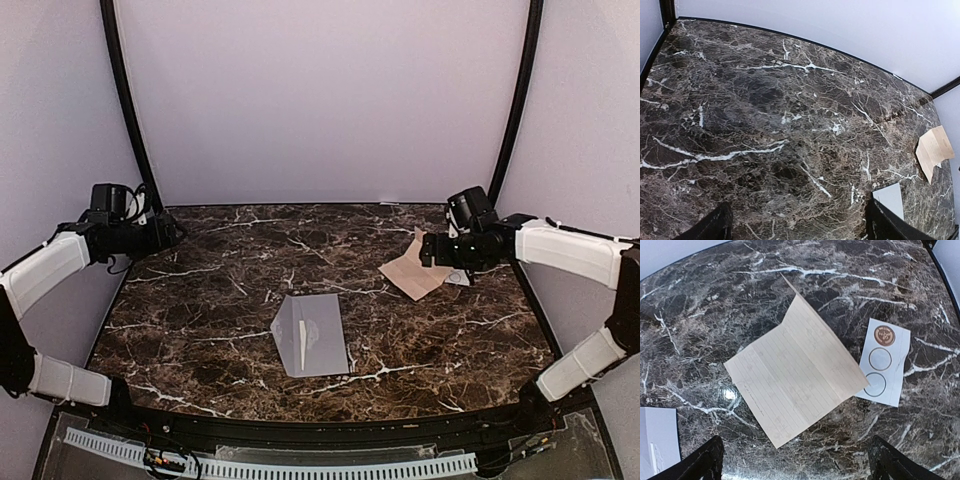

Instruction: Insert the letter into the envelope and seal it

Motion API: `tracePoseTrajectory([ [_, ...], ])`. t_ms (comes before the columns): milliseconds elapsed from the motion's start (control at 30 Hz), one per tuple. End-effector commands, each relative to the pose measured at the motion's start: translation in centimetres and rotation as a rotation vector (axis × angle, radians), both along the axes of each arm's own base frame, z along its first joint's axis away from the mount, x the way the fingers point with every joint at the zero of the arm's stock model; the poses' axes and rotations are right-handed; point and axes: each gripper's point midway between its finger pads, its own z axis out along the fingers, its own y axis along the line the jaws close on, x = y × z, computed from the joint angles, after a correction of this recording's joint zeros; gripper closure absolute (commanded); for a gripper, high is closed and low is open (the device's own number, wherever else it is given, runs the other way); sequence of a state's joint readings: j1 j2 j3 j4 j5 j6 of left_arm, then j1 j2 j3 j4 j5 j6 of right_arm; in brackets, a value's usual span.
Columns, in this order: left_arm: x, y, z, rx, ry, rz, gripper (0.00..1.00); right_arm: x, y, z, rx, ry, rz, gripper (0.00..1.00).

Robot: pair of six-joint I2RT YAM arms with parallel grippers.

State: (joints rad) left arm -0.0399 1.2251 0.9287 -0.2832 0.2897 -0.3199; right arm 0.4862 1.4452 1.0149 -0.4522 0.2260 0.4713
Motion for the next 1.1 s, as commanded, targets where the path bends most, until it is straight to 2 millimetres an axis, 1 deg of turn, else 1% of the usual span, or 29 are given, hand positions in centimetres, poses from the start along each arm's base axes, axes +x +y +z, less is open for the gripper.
tracePoseTrajectory([
  [0, -0.6, 1.8, 0.2, 0.067, -0.046, 0.031, 0.10, 1.3, -0.9, 1.8, 0.097, -0.107, 0.082, 0.02],
  [100, -1.0, 2.6, 0.5, 0.109, -0.068, 0.056, 0.09, 1.9, -2.5, 2.0, 0.170, -0.144, 0.090, 0.01],
  [233, -1.0, 3.1, 0.6, 0.127, -0.082, 0.074, 0.09, 3.2, -5.8, 1.1, 0.166, -0.158, 0.045, 0.01],
  [433, -0.9, 3.3, 0.3, 0.130, -0.074, 0.083, 0.09, 5.0, -8.8, -0.6, 0.171, -0.147, 0.001, 0.02],
  [567, -0.8, 3.7, 0.2, 0.145, -0.076, 0.101, 0.09, 5.9, -10.5, -0.5, 0.196, -0.168, -0.030, 0.01],
  [600, -0.7, 3.8, 0.2, 0.145, -0.077, 0.105, 0.09, 6.0, -10.5, -0.4, 0.217, -0.176, -0.031, 0.01],
  [633, -0.7, 3.7, 0.1, 0.143, -0.073, 0.106, 0.09, 6.1, -11.4, -0.4, 0.234, -0.185, -0.052, 0.01],
  [700, -0.6, 3.6, 0.0, 0.132, -0.067, 0.105, 0.09, 6.5, -12.2, -0.3, 0.239, -0.199, -0.068, 0.01],
  [833, -0.6, 3.8, 0.0, 0.150, -0.069, 0.104, 0.09, 7.0, -12.6, -1.0, 0.219, -0.186, -0.079, 0.03],
  [867, -0.6, 3.9, -0.1, 0.163, -0.071, 0.103, 0.09, 7.0, -12.3, -1.2, 0.233, -0.178, -0.068, 0.04],
  [933, -0.6, 4.1, -0.3, 0.177, -0.066, 0.105, 0.09, 6.8, -10.7, -1.1, 0.299, -0.171, 0.000, 0.08],
  [1000, -0.6, 4.0, -0.5, 0.174, -0.058, 0.099, 0.09, 6.2, -9.3, -0.8, 0.357, -0.185, 0.061, 0.10],
  [1067, -0.5, 3.9, -0.7, 0.169, -0.053, 0.094, 0.08, 5.4, -8.1, -0.6, 0.370, -0.195, 0.099, 0.10],
])
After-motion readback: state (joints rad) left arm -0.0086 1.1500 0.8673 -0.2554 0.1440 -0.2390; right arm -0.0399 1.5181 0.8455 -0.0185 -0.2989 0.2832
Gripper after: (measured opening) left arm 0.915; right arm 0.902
